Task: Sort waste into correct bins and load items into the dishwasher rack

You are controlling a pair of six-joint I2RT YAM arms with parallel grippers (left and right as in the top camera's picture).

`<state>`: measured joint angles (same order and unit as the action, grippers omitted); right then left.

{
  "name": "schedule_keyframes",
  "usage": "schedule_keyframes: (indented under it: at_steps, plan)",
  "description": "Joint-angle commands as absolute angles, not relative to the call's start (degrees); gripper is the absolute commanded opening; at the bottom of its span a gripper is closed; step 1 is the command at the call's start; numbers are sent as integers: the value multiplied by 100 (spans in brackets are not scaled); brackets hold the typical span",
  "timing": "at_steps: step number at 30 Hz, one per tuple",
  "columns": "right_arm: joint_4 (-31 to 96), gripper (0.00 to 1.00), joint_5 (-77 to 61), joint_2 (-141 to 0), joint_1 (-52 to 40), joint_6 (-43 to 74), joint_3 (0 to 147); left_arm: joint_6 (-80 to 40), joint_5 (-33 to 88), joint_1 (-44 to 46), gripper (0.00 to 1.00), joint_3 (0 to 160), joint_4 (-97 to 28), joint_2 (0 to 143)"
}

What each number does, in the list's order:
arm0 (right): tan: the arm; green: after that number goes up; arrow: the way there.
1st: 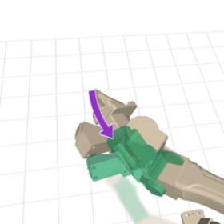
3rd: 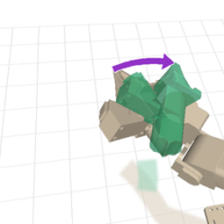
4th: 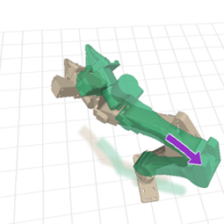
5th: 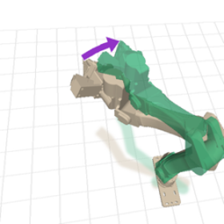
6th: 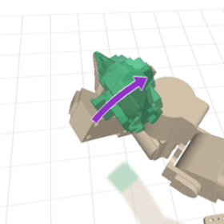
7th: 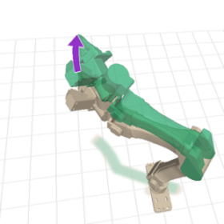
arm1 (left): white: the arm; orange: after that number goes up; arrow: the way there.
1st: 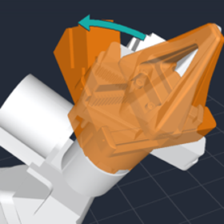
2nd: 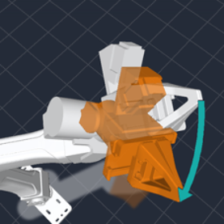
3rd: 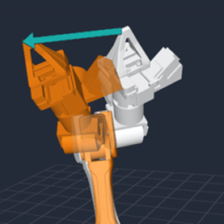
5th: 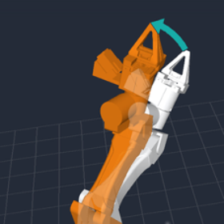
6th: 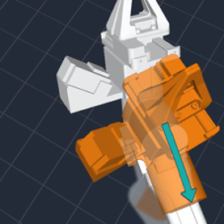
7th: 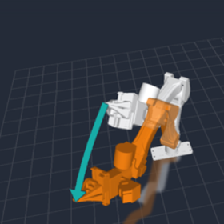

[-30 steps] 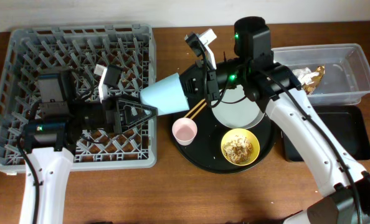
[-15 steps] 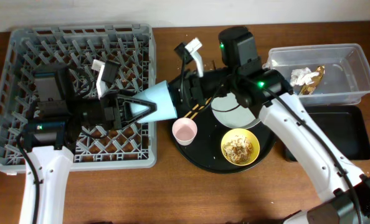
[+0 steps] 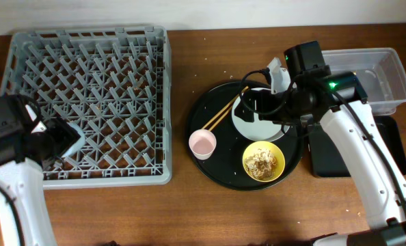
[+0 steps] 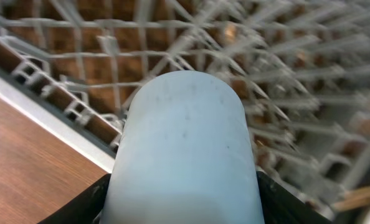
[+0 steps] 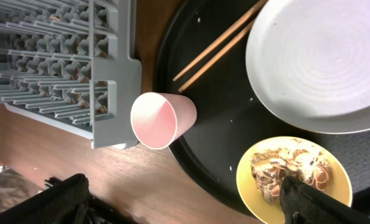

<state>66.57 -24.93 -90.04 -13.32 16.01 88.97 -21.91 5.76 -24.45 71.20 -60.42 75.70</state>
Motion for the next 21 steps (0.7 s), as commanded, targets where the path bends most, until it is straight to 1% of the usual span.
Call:
schedule_keyframes:
  at_steps: [1, 5, 6, 7, 8, 10, 11, 12, 13, 14, 15, 16, 17, 19, 20, 21]
  plan:
    - [6711, 98, -2329, -8914, -1347, 1529, 8895, -2443, 64, -2467, 58, 7236, -5841, 8379]
    - [6724, 98, -2331, -8919, -1347, 1529, 8895, -2482, 89, -2467, 58, 7236, -5459, 9166]
    - [6729, 98, -2331, -8919, -1347, 1529, 8895, -2491, 128, -2467, 69, 7236, -5487, 9258]
    - [6753, 98, -2331, -8919, -1352, 1527, 8892, -2486, 176, -2467, 86, 7240, -5489, 9264]
    - [6768, 98, -2333, -8927, -1398, 1393, 8882, -2484, 283, -2467, 97, 7286, -5535, 9255]
    - [6772, 98, -2327, -9019, -1798, 1177, 8860, -2482, 617, -2467, 99, 7612, -5811, 9255]
    - [6718, 87, -2270, -9131, -2130, 1046, 8844, -2482, 668, -2467, 99, 7911, -6080, 9255]
    - [6692, 82, -2005, -9223, -2344, 1055, 8840, -2480, 668, -2467, 99, 8075, -6239, 9255]
    - [6637, 71, -1590, -9389, -2624, 1146, 8838, -2477, 670, -2464, 99, 8309, -6469, 9255]
    - [6554, 69, -1315, -9583, -2825, 1299, 8833, -2178, 884, -2464, 99, 8654, -6788, 9255]
    - [6423, 69, -1284, -9808, -2965, 1317, 8833, -1802, 1310, -2464, 99, 8892, -7002, 9253]
    - [6276, 66, -1323, -10027, -3041, 1363, 8833, -1457, 1743, -2464, 98, 9032, -7129, 9240]
    - [6160, 64, -1328, -10241, -3100, 1402, 8833, -958, 2403, -2447, 98, 9120, -7181, 9205]
    - [6047, 61, -1323, -10715, -3188, 1404, 8833, 47, 3706, -2416, 97, 9124, -7260, 9133]
    - [6005, 58, -1323, -10956, -3186, 1426, 8833, 392, 4174, -2392, 97, 9124, -7349, 9124]
    - [5907, 47, -1323, -11183, -3186, 1426, 8833, 486, 4464, -2318, 97, 9118, -7452, 9126]
